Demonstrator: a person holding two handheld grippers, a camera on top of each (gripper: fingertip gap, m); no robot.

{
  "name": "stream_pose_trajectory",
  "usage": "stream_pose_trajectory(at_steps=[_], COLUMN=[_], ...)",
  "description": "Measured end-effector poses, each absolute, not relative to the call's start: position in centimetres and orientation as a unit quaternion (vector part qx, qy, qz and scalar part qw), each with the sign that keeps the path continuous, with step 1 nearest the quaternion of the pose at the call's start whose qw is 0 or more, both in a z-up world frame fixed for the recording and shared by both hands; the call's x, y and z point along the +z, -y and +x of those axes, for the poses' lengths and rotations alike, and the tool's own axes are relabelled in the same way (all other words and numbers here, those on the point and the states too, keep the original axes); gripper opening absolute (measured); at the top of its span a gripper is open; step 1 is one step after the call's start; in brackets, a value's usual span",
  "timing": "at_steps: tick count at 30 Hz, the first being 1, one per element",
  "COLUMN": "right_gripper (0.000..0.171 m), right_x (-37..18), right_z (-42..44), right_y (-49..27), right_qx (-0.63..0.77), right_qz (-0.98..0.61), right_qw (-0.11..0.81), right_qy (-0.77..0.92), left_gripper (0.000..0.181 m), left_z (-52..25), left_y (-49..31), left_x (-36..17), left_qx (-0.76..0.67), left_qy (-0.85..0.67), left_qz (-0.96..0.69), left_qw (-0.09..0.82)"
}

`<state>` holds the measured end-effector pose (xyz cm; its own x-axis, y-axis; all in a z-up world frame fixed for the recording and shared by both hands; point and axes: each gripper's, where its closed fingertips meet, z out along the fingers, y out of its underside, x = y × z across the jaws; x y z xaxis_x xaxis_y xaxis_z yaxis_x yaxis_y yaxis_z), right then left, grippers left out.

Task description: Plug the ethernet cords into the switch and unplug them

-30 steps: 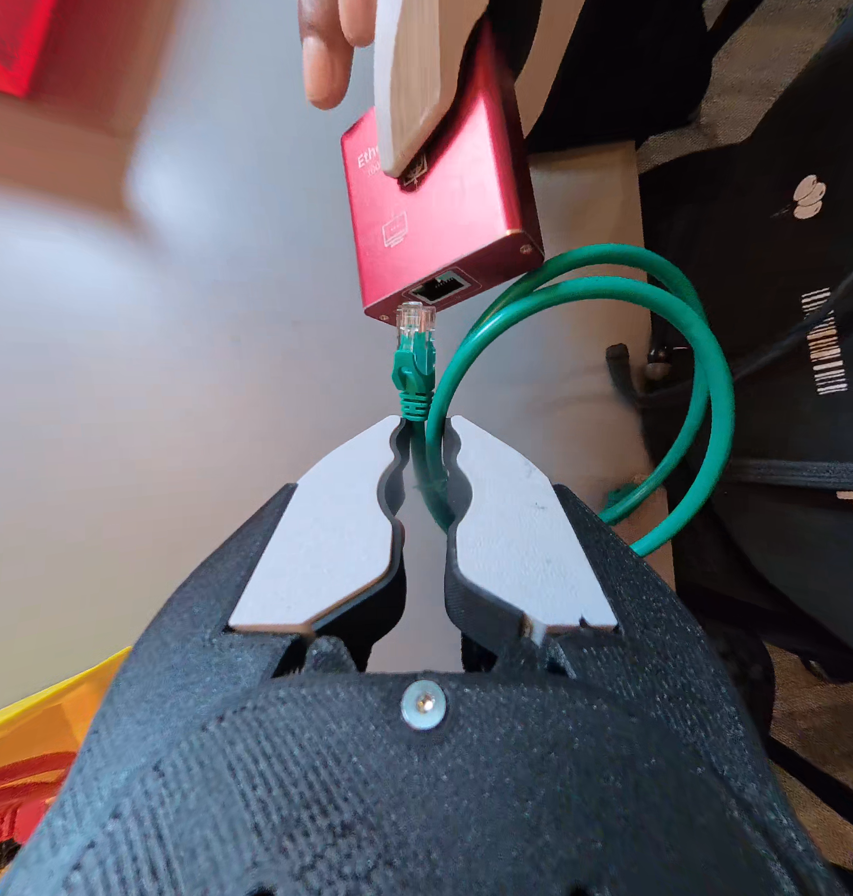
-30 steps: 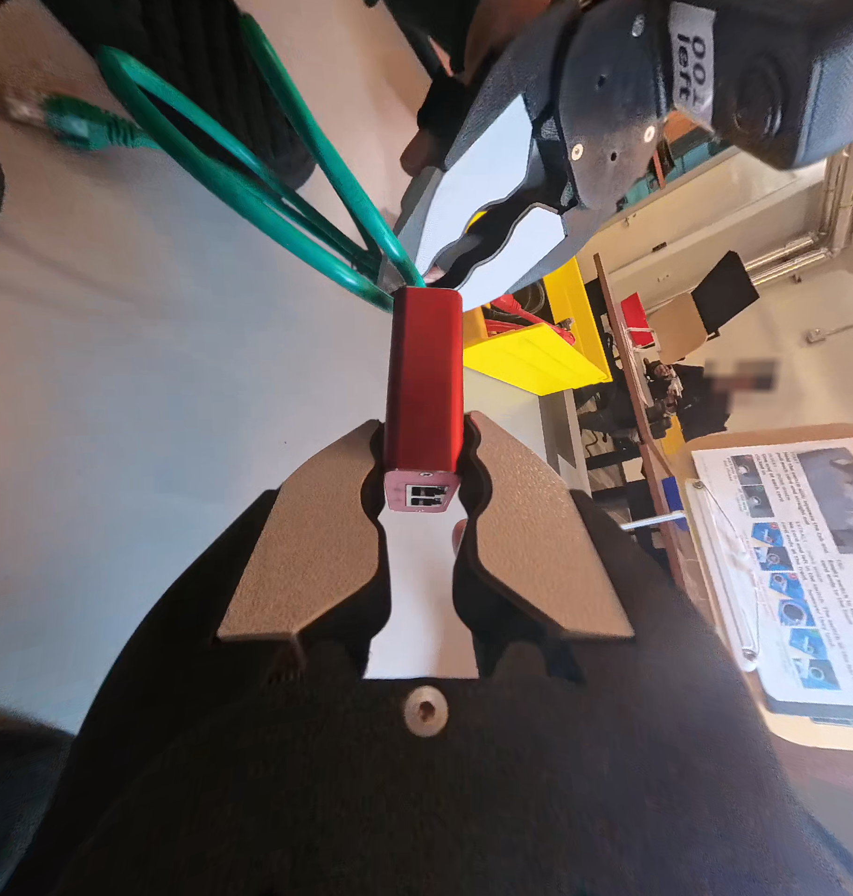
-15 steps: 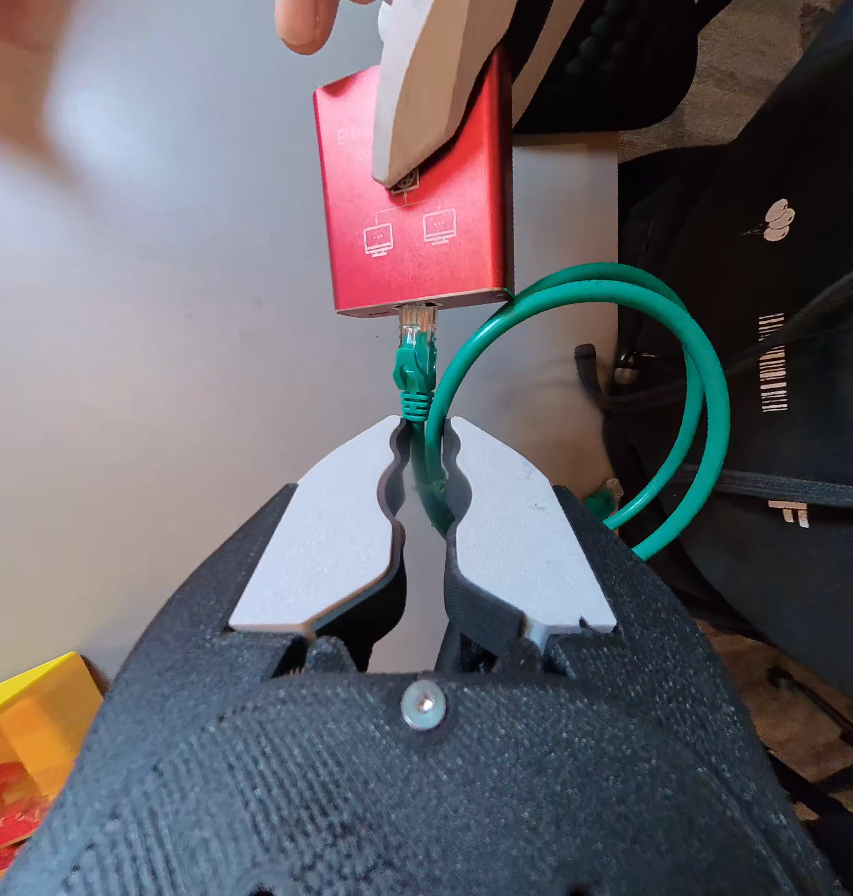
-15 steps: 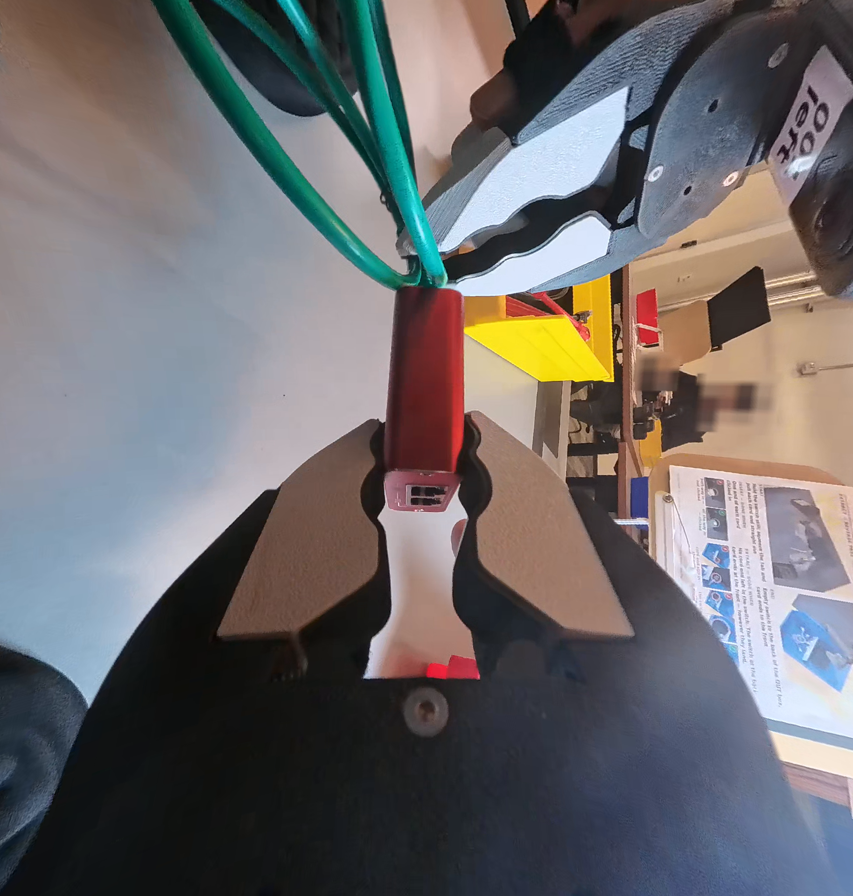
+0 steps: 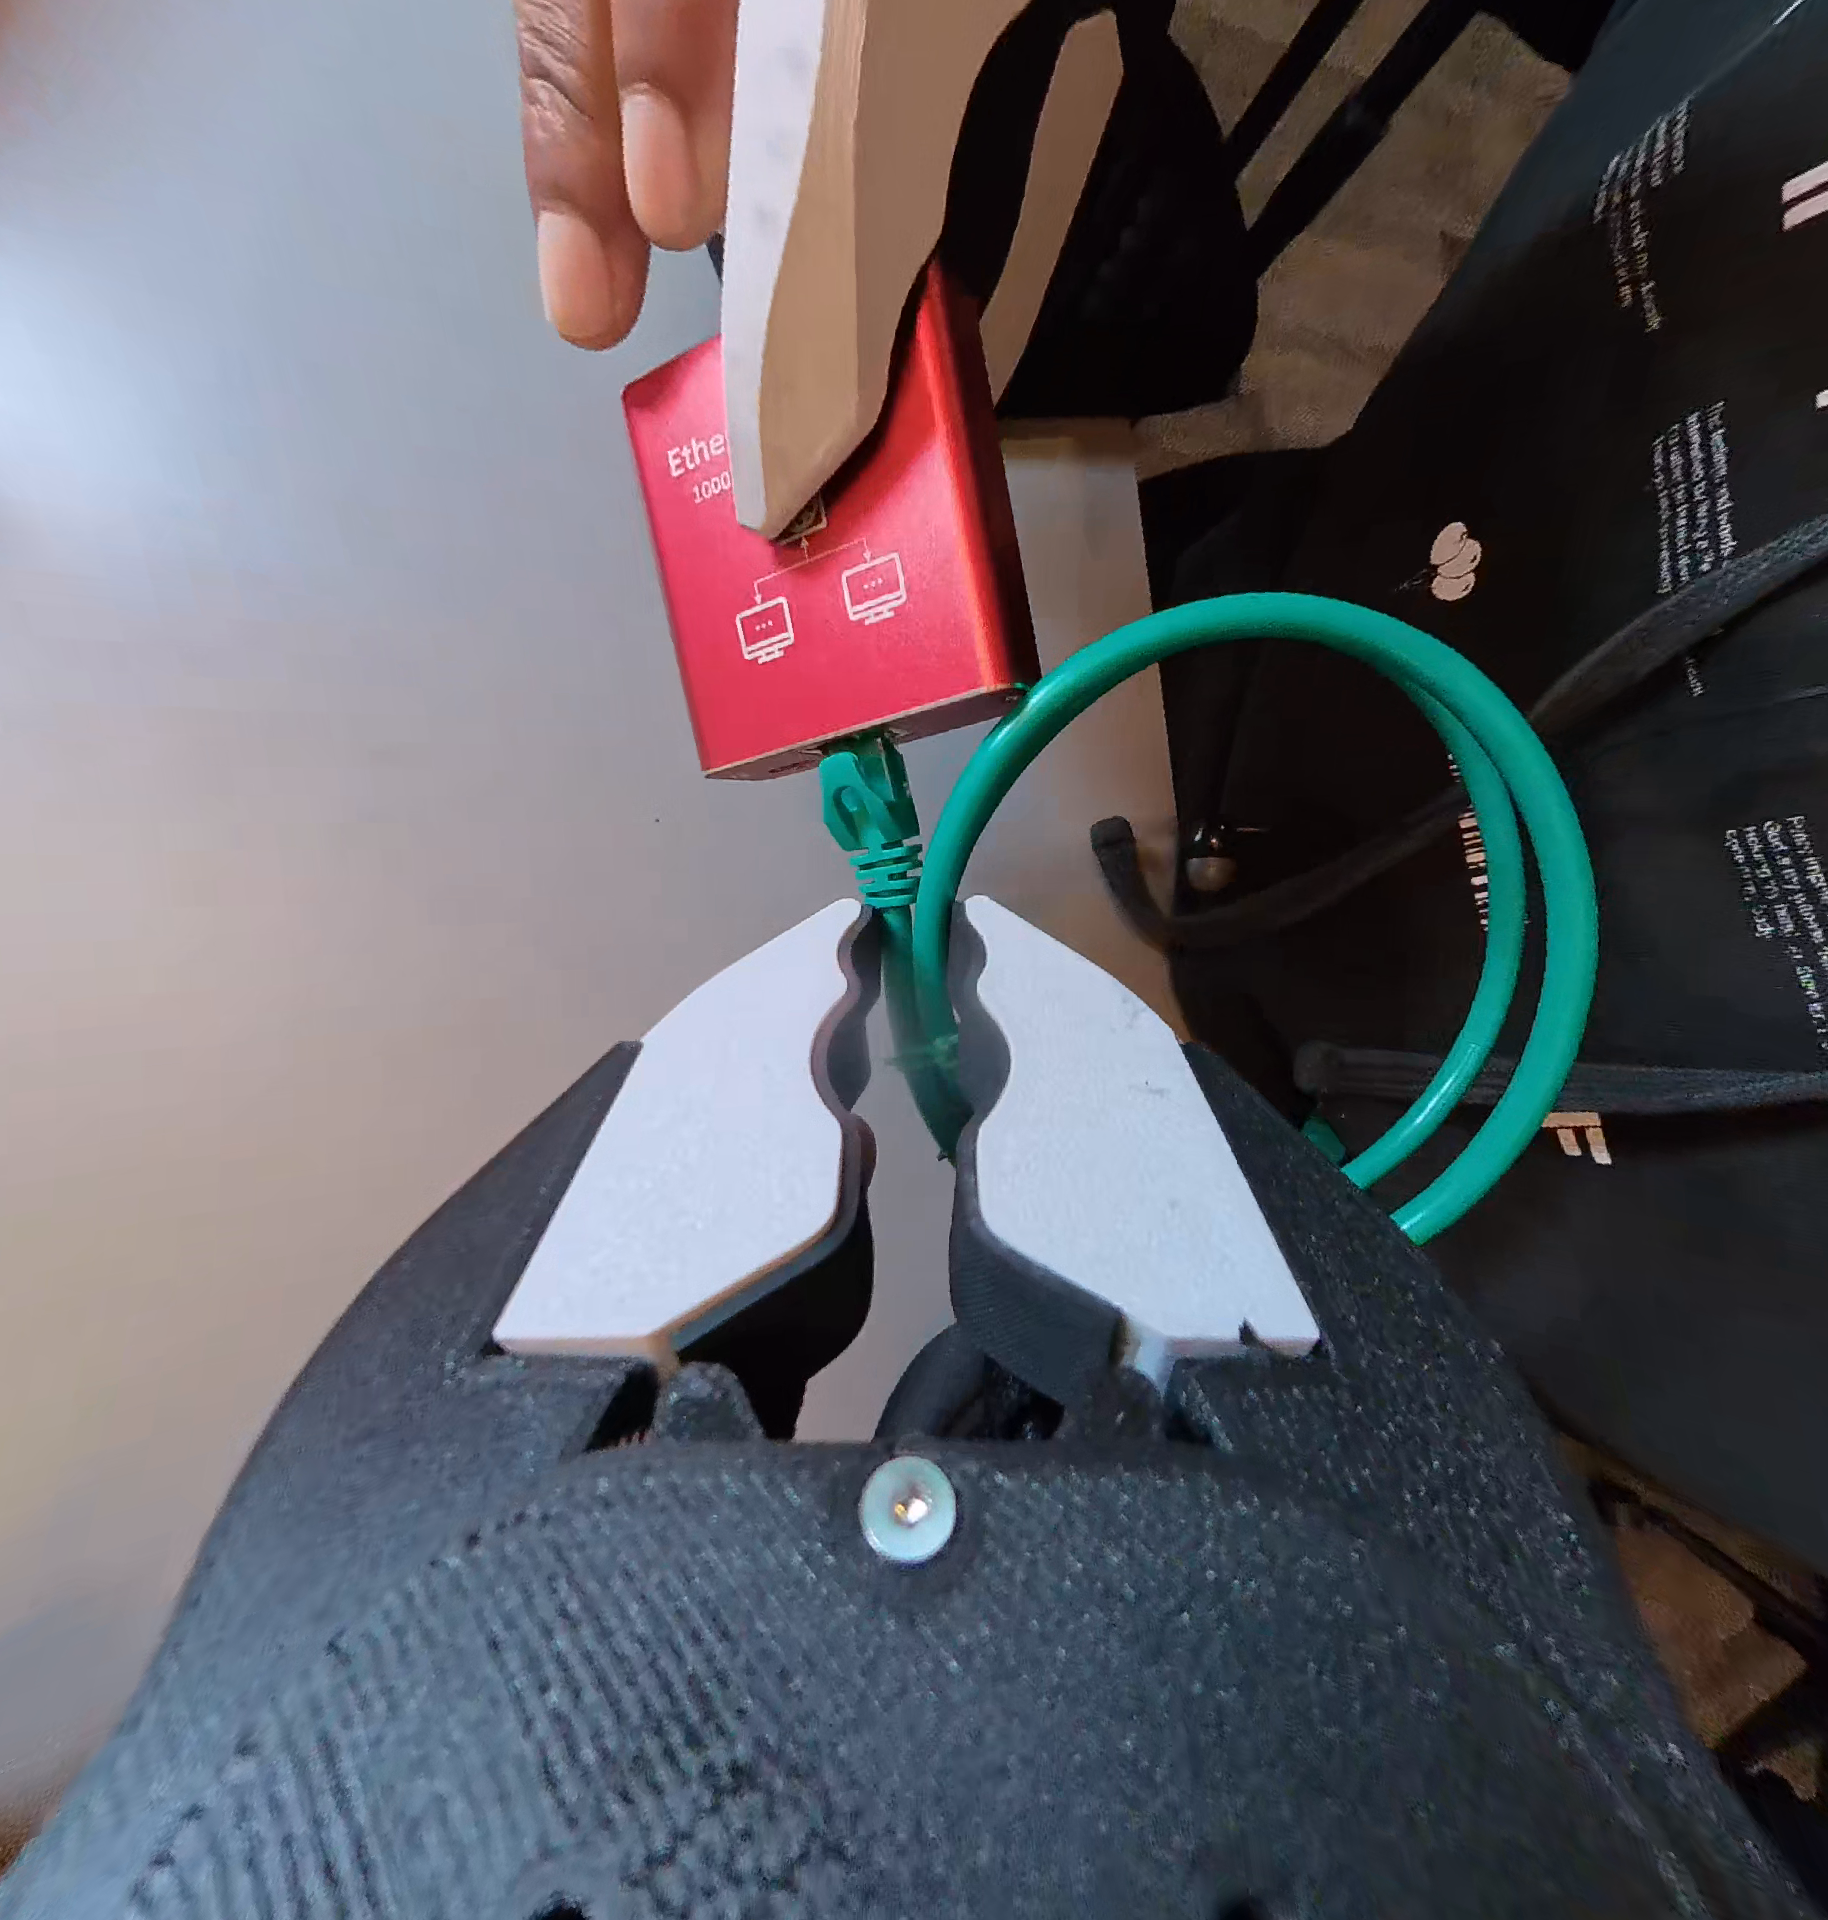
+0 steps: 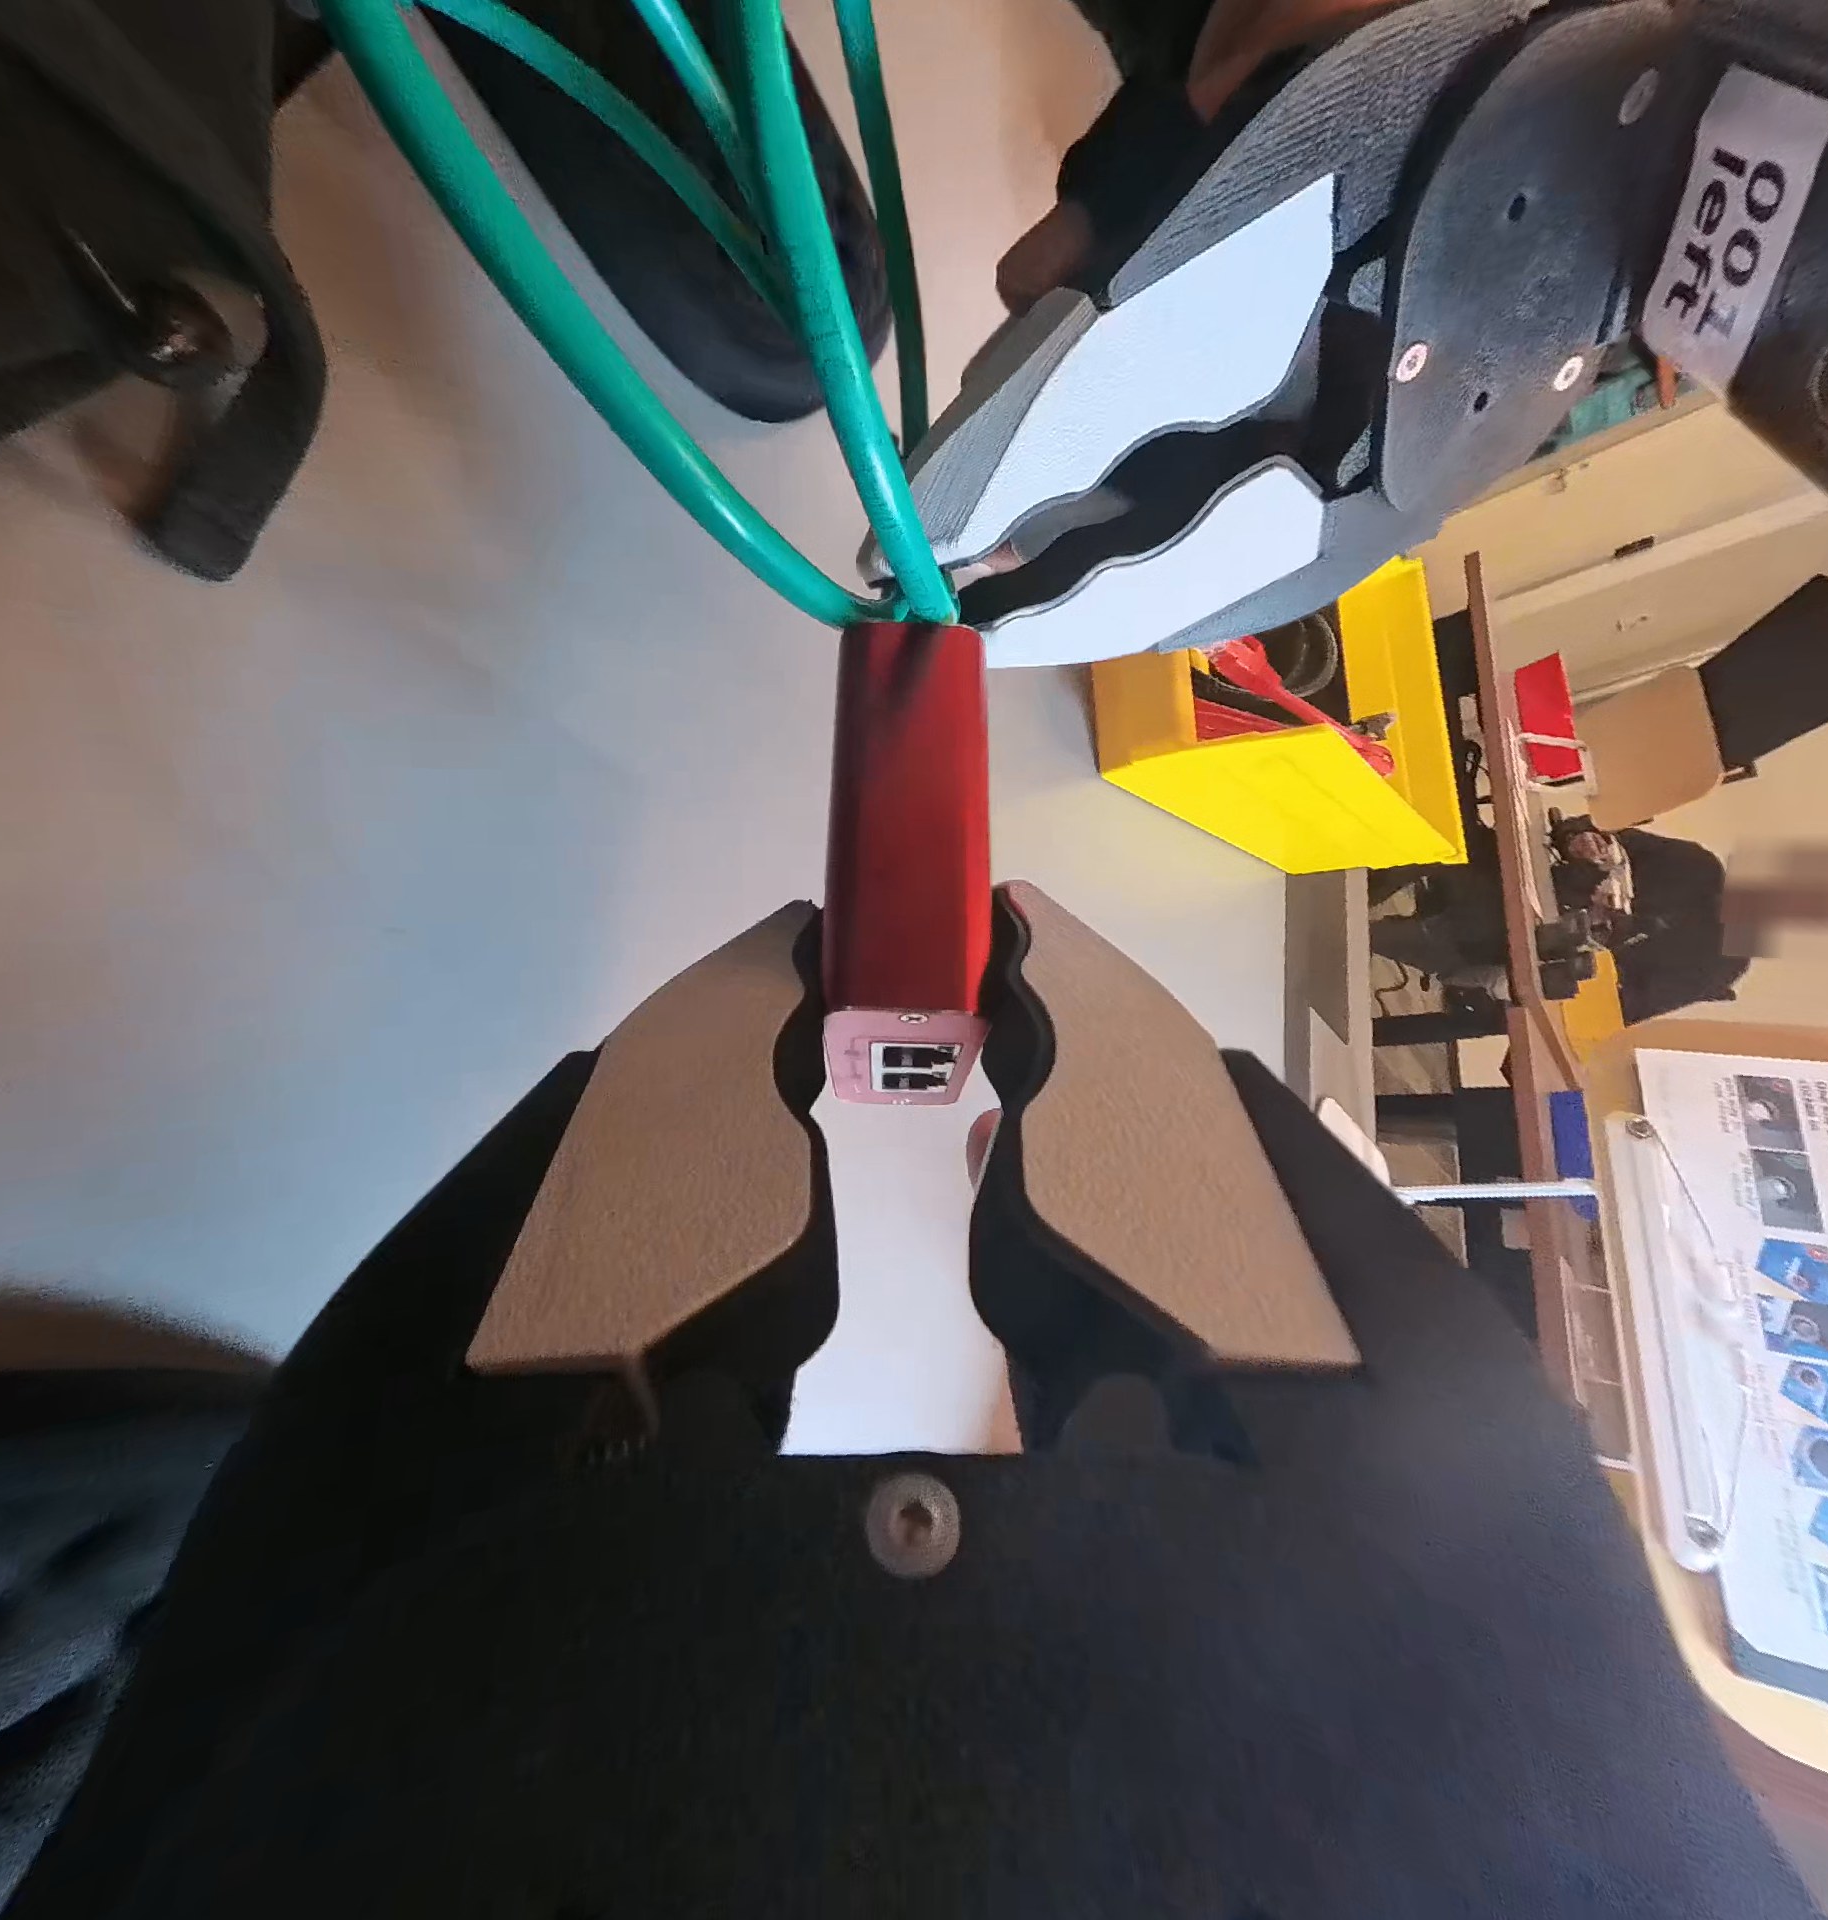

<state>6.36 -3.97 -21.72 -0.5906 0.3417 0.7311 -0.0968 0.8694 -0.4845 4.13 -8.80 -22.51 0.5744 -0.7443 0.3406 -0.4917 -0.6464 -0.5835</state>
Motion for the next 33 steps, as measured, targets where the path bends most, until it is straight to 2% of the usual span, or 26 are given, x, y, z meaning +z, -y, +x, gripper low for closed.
stream_pose_trajectory(at_steps=[6, 9, 14, 18, 23, 25, 28, 30, 33], right_gripper=[0.027, 0.027, 0.027, 0.027, 0.027, 0.027, 0.031, 0.047, 0.052], right_x=[-21.8, -21.3, -22.8, -22.2, -18.4, -16.7, -13.3, -11.1, -9.2], right_z=[6.3, 5.4, 4.4, 3.1, 2.3, 2.6, 3.1, 3.8, 4.3], right_y=[3.8, 1.7, -1.2, -1.1, 0.1, 0.9, 1.4, 1.2, 1.4], right_qx=[0.257, 0.253, 0.197, 0.200, 0.240, 0.287, 0.371, 0.464, 0.596], right_qz=[-0.096, -0.155, -0.213, -0.242, -0.259, -0.259, -0.263, -0.273, -0.273], right_qw=[0.441, 0.449, 0.408, 0.364, 0.349, 0.351, 0.390, 0.397, 0.380], right_qy=[0.855, 0.843, 0.866, 0.877, 0.868, 0.853, 0.801, 0.743, 0.653], left_gripper=[0.012, 0.016, 0.027, 0.035, 0.029, 0.027, 0.026, 0.026, 0.026], left_z=[4.0, 2.4, 1.1, 2.8, 2.9, 3.1, 3.5, 3.4, 3.9], left_y=[8.7, 6.5, 3.4, 1.8, -0.1, 0.0, 0.8, 1.8, 3.6], left_x=[-22.5, -21.2, -16.9, -18.2, -18.5, -17.7, -14.6, -12.0, -9.6], left_qx=[-0.281, -0.257, -0.195, -0.105, -0.017, 0.004, -0.052, -0.114, -0.199], left_qy=[-0.376, -0.343, -0.315, -0.361, -0.395, -0.414, -0.381, -0.348, -0.333], left_qz=[-0.852, -0.853, -0.825, -0.827, -0.809, -0.784, -0.737, -0.689, -0.614], left_qw=[0.232, 0.299, 0.426, 0.419, 0.434, 0.462, 0.556, 0.626, 0.687])
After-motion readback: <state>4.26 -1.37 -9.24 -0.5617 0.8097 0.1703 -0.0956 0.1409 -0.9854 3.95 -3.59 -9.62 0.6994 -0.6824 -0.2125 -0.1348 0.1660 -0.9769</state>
